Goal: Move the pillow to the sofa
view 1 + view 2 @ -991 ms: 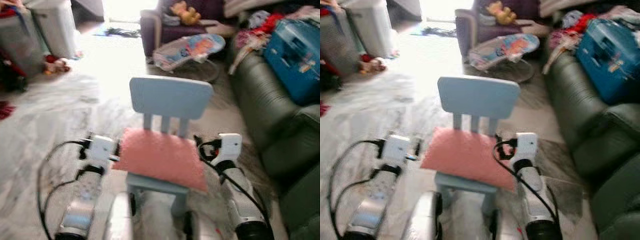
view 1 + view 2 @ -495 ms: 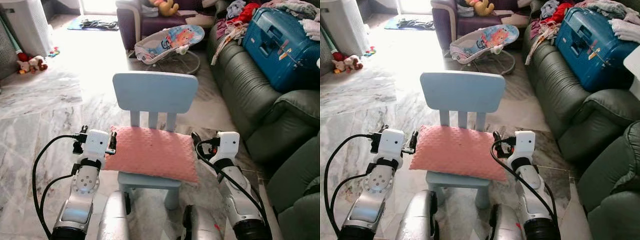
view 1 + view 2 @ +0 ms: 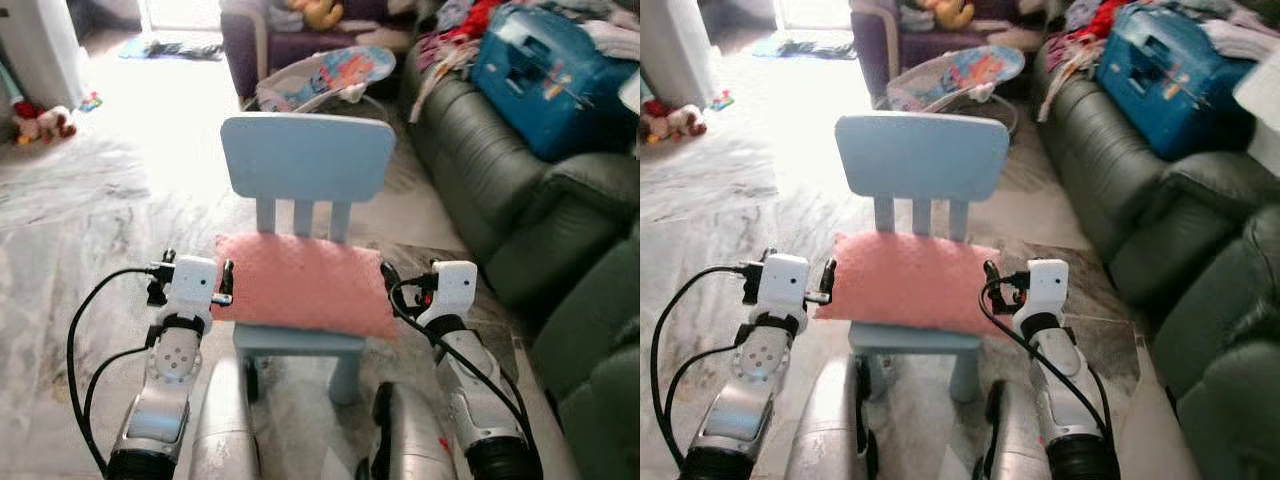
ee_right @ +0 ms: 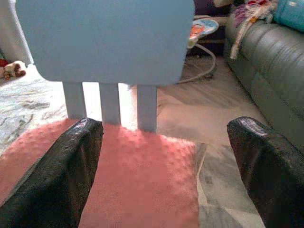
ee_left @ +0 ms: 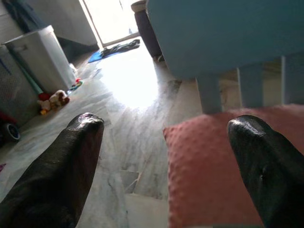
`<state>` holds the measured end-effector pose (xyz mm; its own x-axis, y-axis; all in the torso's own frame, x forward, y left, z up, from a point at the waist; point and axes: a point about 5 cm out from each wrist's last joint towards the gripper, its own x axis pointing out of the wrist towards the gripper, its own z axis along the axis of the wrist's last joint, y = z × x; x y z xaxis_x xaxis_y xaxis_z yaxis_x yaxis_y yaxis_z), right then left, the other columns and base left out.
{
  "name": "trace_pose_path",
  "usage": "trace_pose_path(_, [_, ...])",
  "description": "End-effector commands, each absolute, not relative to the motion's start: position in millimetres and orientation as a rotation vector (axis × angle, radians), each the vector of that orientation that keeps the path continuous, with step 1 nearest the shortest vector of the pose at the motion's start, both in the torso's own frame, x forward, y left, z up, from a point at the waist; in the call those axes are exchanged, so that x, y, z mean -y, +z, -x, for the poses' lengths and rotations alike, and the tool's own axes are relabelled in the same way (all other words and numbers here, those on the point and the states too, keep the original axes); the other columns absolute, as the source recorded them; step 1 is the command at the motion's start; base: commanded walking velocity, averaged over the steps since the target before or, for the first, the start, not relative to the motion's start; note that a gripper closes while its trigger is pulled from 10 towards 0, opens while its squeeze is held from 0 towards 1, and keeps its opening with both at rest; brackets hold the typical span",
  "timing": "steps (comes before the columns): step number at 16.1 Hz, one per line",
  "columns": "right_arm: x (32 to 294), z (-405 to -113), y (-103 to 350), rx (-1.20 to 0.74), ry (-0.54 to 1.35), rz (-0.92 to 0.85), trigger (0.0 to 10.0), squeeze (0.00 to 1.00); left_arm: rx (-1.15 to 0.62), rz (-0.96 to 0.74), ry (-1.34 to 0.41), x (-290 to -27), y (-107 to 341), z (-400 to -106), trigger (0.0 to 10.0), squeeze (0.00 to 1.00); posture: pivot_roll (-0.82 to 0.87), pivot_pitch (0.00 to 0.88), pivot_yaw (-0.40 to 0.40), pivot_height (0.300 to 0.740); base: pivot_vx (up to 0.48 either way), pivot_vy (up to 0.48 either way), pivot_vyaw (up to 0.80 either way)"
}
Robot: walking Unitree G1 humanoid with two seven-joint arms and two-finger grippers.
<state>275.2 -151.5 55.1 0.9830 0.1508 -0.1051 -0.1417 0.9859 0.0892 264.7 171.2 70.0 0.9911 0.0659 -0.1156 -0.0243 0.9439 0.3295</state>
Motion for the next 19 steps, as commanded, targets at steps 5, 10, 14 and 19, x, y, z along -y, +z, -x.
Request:
trace_pose_path(5, [157.5, -276.9, 57.3, -0.107, 0.131, -0.076, 10.0, 0.0, -0.115, -0.344, 0.086, -175.7, 75.2, -268.3, 10.0, 0.0, 0.04, 0.0, -0.041, 0.532, 0.0, 0.0, 0.0])
trace_pose_path(10, [157.3, -276.4, 57.1, -0.106, 0.137, -0.07, 10.0, 0.0, -0.105, -0.337, 0.105, -178.6, 77.7, -268.8, 10.0, 0.0, 0.04, 0.0, -0.039, 0.532, 0.174, 0.0, 0.0])
trace_pose_path(14, [156.4, -275.7, 57.6, -0.101, 0.136, -0.078, 10.0, 0.0, -0.107, -0.331, 0.108, -178.2, 77.5, -268.7, 10.0, 0.0, 0.04, 0.0, -0.038, 0.532, 0.312, 0.0, 0.0])
trace_pose_path(19, [155.4, -275.8, 58.2, -0.099, 0.149, -0.073, 10.0, 0.0, -0.117, -0.324, 0.115, -177.9, 76.2, -268.9, 10.0, 0.0, 0.04, 0.0, -0.038, 0.532, 0.258, 0.0, 0.0])
